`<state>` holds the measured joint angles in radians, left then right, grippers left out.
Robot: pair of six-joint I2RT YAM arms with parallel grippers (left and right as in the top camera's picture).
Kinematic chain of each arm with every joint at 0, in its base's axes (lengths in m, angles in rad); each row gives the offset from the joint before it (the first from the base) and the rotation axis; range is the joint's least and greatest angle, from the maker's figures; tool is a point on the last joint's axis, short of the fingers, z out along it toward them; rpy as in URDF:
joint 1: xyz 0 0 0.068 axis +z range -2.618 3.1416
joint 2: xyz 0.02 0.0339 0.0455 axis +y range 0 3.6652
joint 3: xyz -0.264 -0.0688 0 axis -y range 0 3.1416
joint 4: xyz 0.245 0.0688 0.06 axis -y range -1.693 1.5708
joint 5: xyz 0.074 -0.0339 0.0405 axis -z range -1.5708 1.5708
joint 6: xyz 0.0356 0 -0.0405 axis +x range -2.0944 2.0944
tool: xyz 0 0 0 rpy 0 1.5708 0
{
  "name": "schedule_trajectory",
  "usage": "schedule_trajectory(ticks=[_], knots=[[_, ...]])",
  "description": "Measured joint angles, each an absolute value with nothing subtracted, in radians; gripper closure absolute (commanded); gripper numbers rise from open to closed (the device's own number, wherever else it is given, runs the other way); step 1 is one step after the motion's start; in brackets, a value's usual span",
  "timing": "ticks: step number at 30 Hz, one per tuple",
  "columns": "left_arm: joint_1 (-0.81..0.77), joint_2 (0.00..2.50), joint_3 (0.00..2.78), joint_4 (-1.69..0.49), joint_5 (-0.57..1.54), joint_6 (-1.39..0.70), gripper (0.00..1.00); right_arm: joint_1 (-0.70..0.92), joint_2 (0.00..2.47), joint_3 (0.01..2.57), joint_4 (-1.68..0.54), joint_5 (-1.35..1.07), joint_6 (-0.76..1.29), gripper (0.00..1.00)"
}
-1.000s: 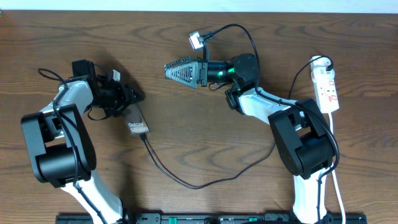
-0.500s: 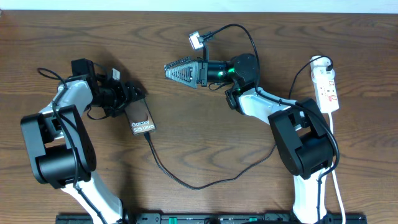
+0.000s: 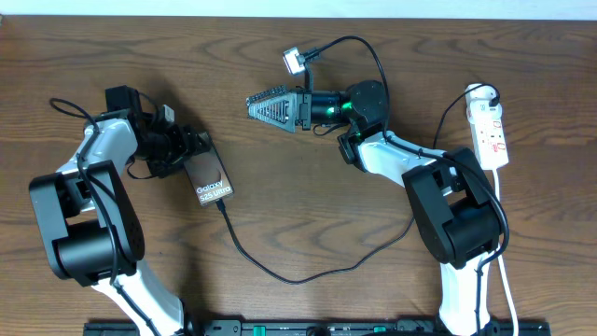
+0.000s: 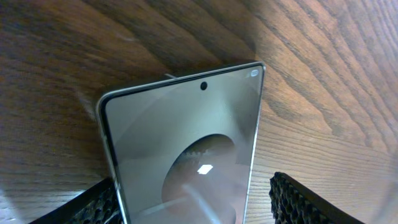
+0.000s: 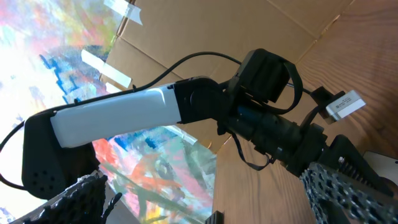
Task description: Plug charger to phone and switch on socket
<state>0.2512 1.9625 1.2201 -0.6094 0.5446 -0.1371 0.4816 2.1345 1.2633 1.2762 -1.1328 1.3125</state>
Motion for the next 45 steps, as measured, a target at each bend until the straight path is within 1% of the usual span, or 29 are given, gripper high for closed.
schedule_trajectory(ticks=[7,17,23,26,29,30,39,45], knots=[[0.251,1.959,1.225,-0.629,0.5,-0.137,0.25,0.482,2.135,1.263,1.276,-1.133,1.312,0.01],[0.252,1.956,1.225,-0.636,0.493,-0.134,0.24,0.482,2.135,1.263,1.276,-1.133,1.312,0.01],[0.261,1.955,1.214,-0.626,0.599,-0.102,0.24,0.482,2.135,1.263,1.276,-1.148,1.312,0.01],[0.26,1.941,1.191,-0.624,0.697,-0.075,0.23,0.482,2.135,1.263,1.276,-1.158,1.312,0.01],[0.259,1.871,1.183,-0.626,0.755,-0.066,0.23,0.482,2.135,1.263,1.276,-1.163,1.312,0.01],[0.259,1.835,1.183,-0.627,0.761,-0.064,0.02,0.482,2.135,1.263,1.276,-1.164,1.312,0.01],[0.259,1.529,1.183,-0.694,0.76,-0.054,0.02,0.482,2.135,1.263,1.276,-1.172,1.312,0.01],[0.259,1.349,1.183,-0.698,0.858,-0.054,0.02,0.481,2.135,1.263,1.276,-1.177,1.312,0.01]])
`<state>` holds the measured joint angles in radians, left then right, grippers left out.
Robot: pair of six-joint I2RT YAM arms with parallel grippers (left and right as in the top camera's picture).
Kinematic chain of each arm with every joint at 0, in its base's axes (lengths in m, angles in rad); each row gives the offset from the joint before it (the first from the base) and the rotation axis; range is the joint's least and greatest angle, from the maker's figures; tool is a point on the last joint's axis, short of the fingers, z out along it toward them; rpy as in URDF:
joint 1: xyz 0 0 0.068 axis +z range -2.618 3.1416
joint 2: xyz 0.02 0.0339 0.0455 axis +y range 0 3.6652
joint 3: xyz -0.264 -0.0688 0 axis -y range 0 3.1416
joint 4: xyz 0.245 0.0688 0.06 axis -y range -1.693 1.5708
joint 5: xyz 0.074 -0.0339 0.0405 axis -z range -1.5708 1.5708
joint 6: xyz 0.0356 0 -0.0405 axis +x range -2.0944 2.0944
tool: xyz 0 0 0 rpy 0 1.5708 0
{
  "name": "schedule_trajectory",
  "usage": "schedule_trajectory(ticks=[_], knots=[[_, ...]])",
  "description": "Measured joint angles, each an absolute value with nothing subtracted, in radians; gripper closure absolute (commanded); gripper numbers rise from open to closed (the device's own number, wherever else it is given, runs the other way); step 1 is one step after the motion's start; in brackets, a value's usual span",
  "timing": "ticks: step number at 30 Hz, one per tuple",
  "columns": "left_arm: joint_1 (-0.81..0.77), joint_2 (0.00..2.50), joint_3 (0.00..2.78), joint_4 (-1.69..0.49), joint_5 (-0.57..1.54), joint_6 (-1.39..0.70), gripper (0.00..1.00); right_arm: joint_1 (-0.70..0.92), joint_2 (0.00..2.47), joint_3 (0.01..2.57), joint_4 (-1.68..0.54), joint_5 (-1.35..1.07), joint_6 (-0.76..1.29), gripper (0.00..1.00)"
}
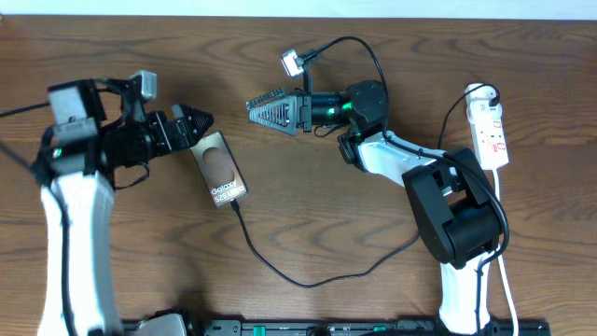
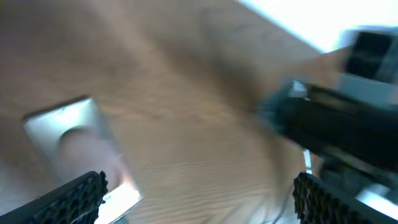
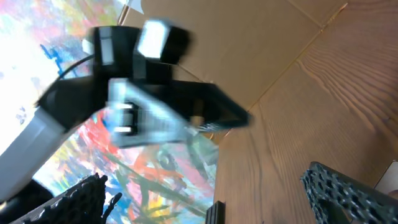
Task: Plug charger to phone and switch on socket
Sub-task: 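Move the right gripper to the white power strip's switch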
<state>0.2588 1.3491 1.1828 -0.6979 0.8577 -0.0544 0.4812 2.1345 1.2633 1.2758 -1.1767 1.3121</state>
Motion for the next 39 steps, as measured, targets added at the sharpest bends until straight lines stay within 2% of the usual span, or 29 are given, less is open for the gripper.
schedule_trajectory(ticks=[3,12,16,18,22,27,33,37,39], knots=[[0.259,1.248,1.183,-0.697,0.934,-0.054,0.02,0.477,2.135,1.263,1.236,-1.182,1.301,0.01],[0.258,1.063,1.183,-0.692,1.145,-0.054,0.02,0.425,2.133,1.269,0.812,-1.152,1.137,0.01],[0.258,1.024,1.183,-0.691,1.169,-0.054,0.02,0.413,2.105,1.271,0.543,-1.108,1.017,0.01],[0.258,1.015,1.183,-0.691,1.176,-0.054,0.02,0.404,2.053,1.271,0.324,-1.052,0.918,0.01],[0.258,1.013,1.182,-0.693,1.18,-0.053,0.02,0.376,1.881,1.291,-0.162,-0.853,0.697,0.01],[0.258,1.013,1.182,-0.693,1.174,-0.052,0.02,0.331,1.646,1.329,-0.495,-0.54,0.548,0.01],[0.258,1.013,1.182,-0.692,1.168,-0.052,0.02,0.189,1.417,1.339,-0.714,-0.184,0.501,0.01],[0.258,1.013,1.182,-0.693,1.152,-0.052,0.02,0.02,1.364,1.34,-0.785,-0.042,0.479,0.12],[0.258,1.013,1.182,-0.697,1.137,-0.052,0.02,-0.07,1.366,1.34,-0.806,-0.006,0.457,0.12]])
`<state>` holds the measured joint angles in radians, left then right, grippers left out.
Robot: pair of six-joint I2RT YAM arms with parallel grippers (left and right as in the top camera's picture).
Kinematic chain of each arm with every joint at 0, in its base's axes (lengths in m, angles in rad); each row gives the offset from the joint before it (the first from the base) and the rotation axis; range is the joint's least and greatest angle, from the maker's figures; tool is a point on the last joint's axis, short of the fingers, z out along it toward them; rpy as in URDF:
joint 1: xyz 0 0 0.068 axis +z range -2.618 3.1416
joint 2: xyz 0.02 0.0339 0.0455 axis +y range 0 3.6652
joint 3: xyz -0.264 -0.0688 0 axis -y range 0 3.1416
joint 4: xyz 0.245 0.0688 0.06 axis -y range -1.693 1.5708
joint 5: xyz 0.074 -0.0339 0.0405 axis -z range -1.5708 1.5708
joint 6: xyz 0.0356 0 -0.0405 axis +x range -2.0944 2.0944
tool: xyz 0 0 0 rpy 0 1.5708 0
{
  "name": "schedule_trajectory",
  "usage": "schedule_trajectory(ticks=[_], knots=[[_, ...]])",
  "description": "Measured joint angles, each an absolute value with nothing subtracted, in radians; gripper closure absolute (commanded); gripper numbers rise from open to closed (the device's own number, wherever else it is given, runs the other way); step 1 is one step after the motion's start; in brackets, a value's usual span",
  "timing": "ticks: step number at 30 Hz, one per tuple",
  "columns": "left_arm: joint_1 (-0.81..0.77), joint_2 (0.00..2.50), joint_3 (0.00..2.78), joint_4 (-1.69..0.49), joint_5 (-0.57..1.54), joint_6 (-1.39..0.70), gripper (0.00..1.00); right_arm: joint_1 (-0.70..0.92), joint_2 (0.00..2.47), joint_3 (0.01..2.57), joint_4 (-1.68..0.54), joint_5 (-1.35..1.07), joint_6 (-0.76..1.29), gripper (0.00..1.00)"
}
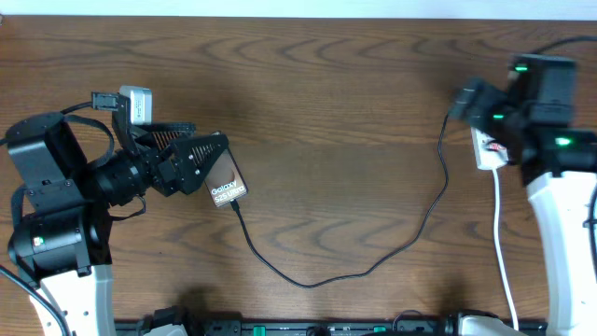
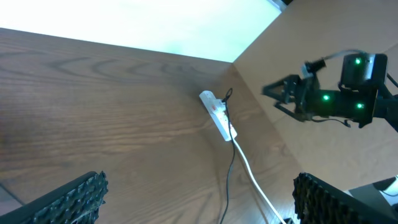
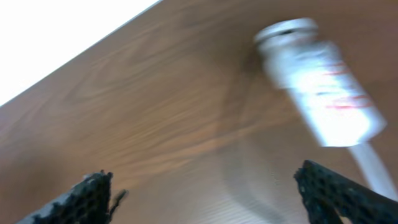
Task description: Plug charger to phone and switch on socket
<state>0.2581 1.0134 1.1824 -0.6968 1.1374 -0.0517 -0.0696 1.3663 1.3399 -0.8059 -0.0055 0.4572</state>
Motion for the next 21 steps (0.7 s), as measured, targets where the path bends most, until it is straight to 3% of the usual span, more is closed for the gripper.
schedule_trajectory(ticks=[3,7,11,21], knots=[[0.258,1.013,1.182,-0.699,1.119,-0.052,0.02,-0.2,1.386,1.34,-0.841,0.025,0.413,0.02],[0.258,1.013,1.182,-0.699,1.115,-0.052,0.02,-0.342,1.443,1.34,-0.854,0.011,0.316,0.01],[0.258,1.013,1.182,-0.699,1.114,-0.051,0.02,-0.401,1.525,1.34,-0.822,-0.001,0.206,0.05],[0.258,1.013,1.182,-0.699,1.111,-0.052,0.02,-0.443,1.812,1.34,-0.719,-0.075,0.057,0.01]])
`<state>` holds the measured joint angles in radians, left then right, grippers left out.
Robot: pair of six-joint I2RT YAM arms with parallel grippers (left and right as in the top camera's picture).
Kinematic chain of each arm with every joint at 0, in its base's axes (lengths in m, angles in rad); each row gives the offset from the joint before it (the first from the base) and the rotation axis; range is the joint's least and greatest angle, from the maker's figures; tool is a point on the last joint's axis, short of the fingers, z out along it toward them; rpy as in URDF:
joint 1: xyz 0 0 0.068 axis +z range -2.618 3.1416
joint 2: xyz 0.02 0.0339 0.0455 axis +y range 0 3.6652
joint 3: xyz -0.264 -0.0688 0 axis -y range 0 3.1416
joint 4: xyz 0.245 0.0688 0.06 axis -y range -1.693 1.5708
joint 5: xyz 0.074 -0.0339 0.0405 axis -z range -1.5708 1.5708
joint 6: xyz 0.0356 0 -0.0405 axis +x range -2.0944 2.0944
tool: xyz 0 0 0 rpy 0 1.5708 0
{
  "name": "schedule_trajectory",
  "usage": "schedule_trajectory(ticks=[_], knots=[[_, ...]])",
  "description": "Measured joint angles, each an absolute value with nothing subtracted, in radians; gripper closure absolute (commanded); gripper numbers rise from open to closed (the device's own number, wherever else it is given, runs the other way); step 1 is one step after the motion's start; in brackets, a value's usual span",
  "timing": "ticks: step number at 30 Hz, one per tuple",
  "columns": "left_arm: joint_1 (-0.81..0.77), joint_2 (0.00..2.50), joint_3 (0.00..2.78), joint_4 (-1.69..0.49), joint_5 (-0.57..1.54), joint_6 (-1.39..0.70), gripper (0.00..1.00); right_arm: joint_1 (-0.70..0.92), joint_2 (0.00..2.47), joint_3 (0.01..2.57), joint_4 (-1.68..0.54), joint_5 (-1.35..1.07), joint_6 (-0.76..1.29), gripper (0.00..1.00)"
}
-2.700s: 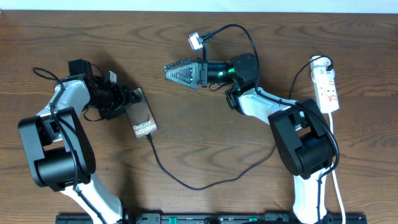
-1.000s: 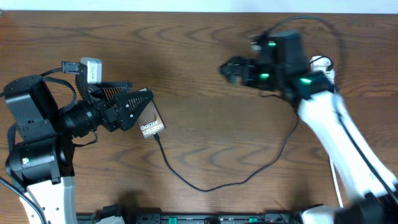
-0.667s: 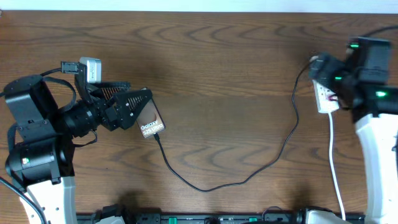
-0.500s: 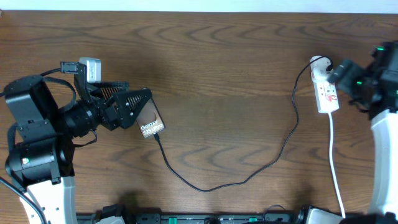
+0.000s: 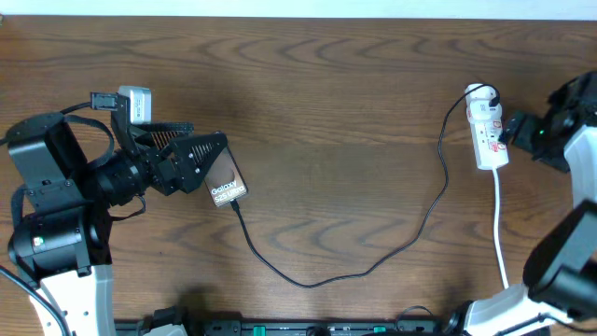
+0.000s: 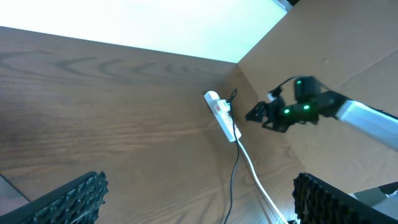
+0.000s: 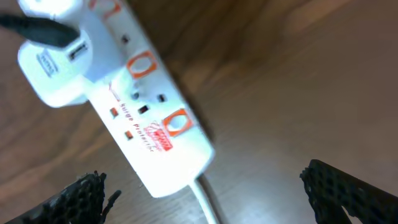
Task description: Plug charger to phone and switch on socket
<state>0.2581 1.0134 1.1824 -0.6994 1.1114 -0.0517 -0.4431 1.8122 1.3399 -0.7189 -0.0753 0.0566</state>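
Observation:
The phone (image 5: 225, 188), marked Galaxy, lies flat on the wooden table with the black charger cable (image 5: 308, 279) in its lower end. The cable runs right to a white plug (image 7: 54, 70) in the white socket strip (image 7: 144, 111), which has orange switches (image 7: 178, 122). My left gripper (image 5: 205, 155) hovers open over the phone's upper end and hides part of it. My right gripper (image 7: 211, 202) is open just above the strip; in the overhead view this gripper (image 5: 513, 132) sits at the strip's (image 5: 487, 131) right side.
The strip's white lead (image 5: 500, 233) runs down toward the table's front edge. A rail (image 5: 308, 329) lines the front edge. In the left wrist view the right arm (image 6: 323, 107) reaches in beside the strip (image 6: 221, 116).
My right gripper was over the far left end of the strip and now sits at its right side, closer to it. The left arm and the phone have not moved.
First my left gripper sat low with its fingers either side of the phone, the right gripper open at the table's far middle. Then the left was lifted off to the phone's left. Later the left hovered over the phone and the right reached the strip, where it stays.

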Motion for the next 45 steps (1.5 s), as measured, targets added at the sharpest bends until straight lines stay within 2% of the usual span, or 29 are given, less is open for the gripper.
schedule_trajectory(ticks=[9,27,45], knots=[[0.258,1.013,1.182,-0.701,1.111,-0.052,0.02,-0.444,1.882,1.34,-0.578,-0.404,-0.142,0.01],[0.258,1.013,1.182,-0.701,1.111,-0.052,0.02,-0.443,1.988,1.34,-0.517,-0.523,-0.201,0.01],[0.258,1.013,1.182,-0.704,1.111,-0.052,0.02,-0.443,1.993,1.34,-0.456,-0.539,-0.274,0.02]])
